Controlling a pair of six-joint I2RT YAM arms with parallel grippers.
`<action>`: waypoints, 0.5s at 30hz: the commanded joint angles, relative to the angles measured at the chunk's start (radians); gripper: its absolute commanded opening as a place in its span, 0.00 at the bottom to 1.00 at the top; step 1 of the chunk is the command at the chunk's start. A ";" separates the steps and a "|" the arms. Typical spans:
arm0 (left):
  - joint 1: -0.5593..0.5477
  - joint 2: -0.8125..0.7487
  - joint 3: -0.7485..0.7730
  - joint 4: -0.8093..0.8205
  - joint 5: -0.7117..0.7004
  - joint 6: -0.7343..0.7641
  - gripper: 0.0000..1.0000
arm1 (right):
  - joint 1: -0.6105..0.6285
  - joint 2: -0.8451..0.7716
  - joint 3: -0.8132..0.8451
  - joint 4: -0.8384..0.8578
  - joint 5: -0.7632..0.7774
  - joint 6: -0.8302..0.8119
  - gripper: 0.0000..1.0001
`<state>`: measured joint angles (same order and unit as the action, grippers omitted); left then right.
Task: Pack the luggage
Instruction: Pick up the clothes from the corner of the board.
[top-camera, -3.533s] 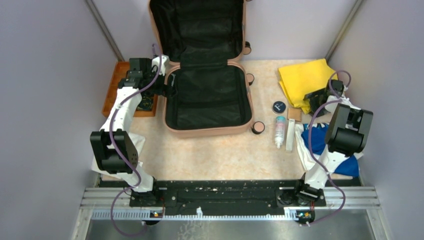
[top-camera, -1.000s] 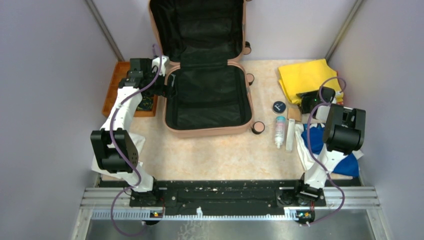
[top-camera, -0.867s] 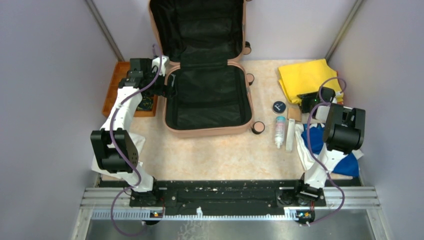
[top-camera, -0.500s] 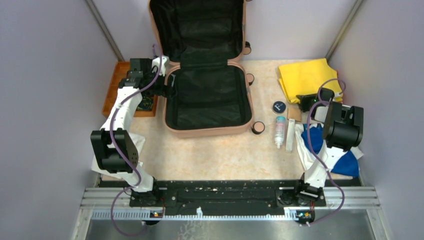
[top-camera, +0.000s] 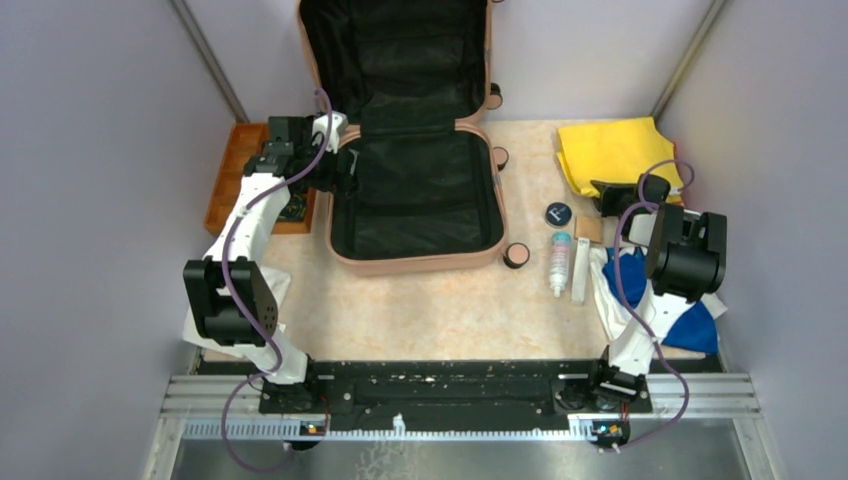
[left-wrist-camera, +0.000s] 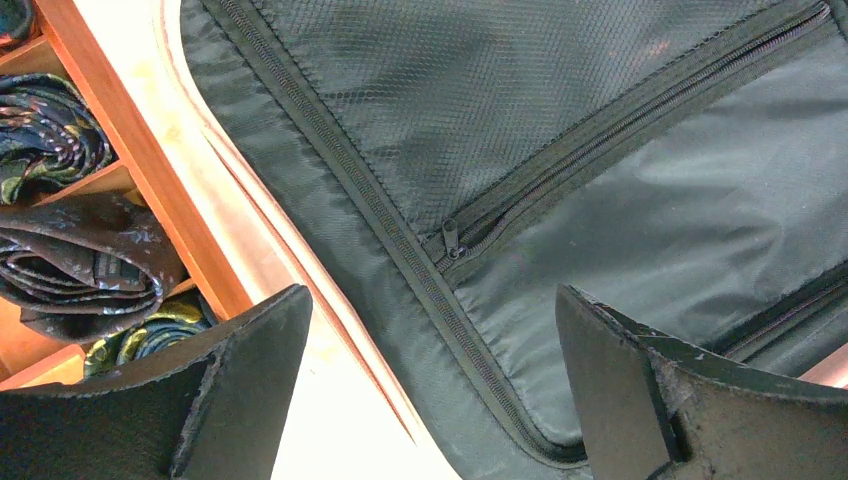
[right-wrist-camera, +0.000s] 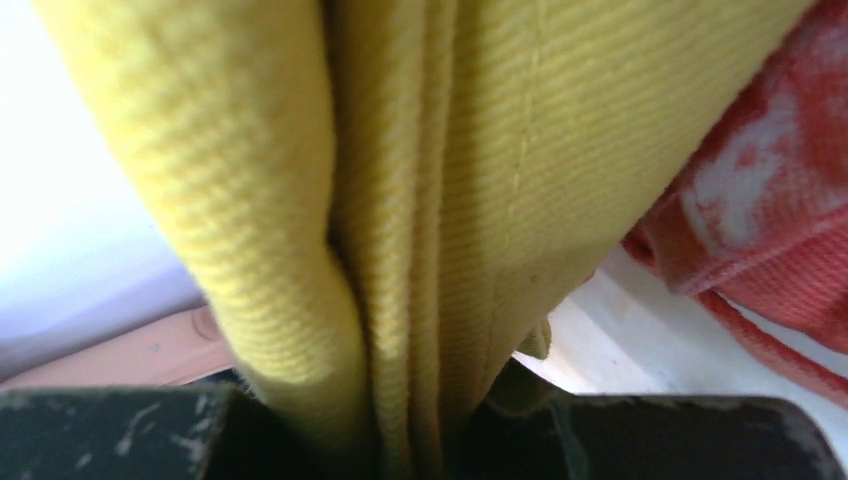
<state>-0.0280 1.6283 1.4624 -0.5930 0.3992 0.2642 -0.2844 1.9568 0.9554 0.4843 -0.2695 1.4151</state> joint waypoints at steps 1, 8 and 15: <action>-0.001 -0.015 0.015 0.011 0.000 0.007 0.98 | 0.015 -0.056 0.024 0.130 -0.065 0.095 0.07; -0.001 -0.020 0.006 0.013 -0.009 0.010 0.98 | -0.002 -0.090 0.062 0.158 -0.081 0.148 0.00; -0.001 -0.025 0.008 0.013 -0.010 0.012 0.98 | -0.048 -0.111 0.285 0.142 -0.176 0.161 0.00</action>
<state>-0.0292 1.6283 1.4624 -0.5926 0.3943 0.2649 -0.3119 1.9419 1.0477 0.5045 -0.3660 1.5478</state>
